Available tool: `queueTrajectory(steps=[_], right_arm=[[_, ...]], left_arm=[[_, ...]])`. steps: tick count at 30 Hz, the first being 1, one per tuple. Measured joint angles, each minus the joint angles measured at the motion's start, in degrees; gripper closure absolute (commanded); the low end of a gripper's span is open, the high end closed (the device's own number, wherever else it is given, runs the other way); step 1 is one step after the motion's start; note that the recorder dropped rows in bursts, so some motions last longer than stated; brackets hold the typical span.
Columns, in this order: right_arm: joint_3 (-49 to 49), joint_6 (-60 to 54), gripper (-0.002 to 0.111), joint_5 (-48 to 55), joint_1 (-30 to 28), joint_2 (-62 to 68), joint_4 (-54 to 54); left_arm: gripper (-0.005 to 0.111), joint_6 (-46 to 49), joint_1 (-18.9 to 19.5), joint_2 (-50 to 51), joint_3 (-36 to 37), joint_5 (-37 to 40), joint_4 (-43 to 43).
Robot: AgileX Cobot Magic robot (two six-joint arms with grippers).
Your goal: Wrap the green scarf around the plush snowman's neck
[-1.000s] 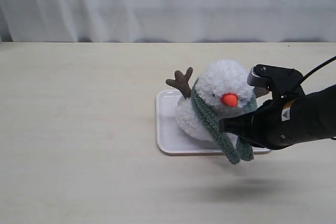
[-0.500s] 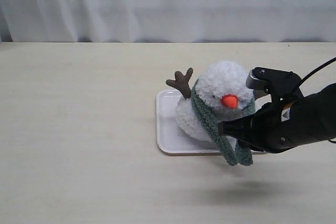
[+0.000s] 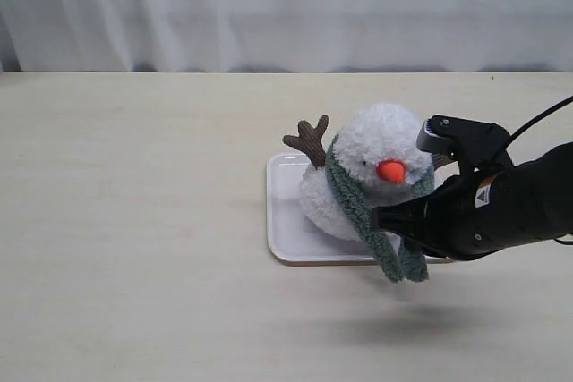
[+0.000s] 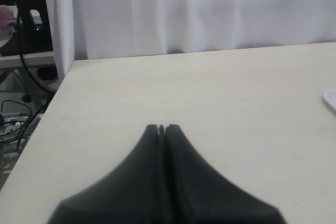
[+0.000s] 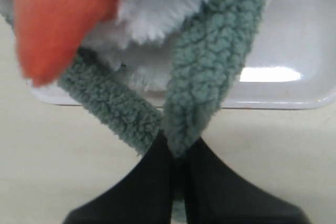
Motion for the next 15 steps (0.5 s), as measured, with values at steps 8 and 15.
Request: queueTrajectory(steps=[8, 15], right_arm=[[0.0, -1.4, 0.079, -2.2, 0.0, 5.7, 0.0], [0.0, -4.5, 0.056, -2.8, 0.0, 5.9, 0.0]], left_arm=[[0.107, 0.0, 0.0, 0.0, 0.0, 0.0, 0.0], [0.107, 0.0, 0.0, 0.0, 0.0, 0.0, 0.0]])
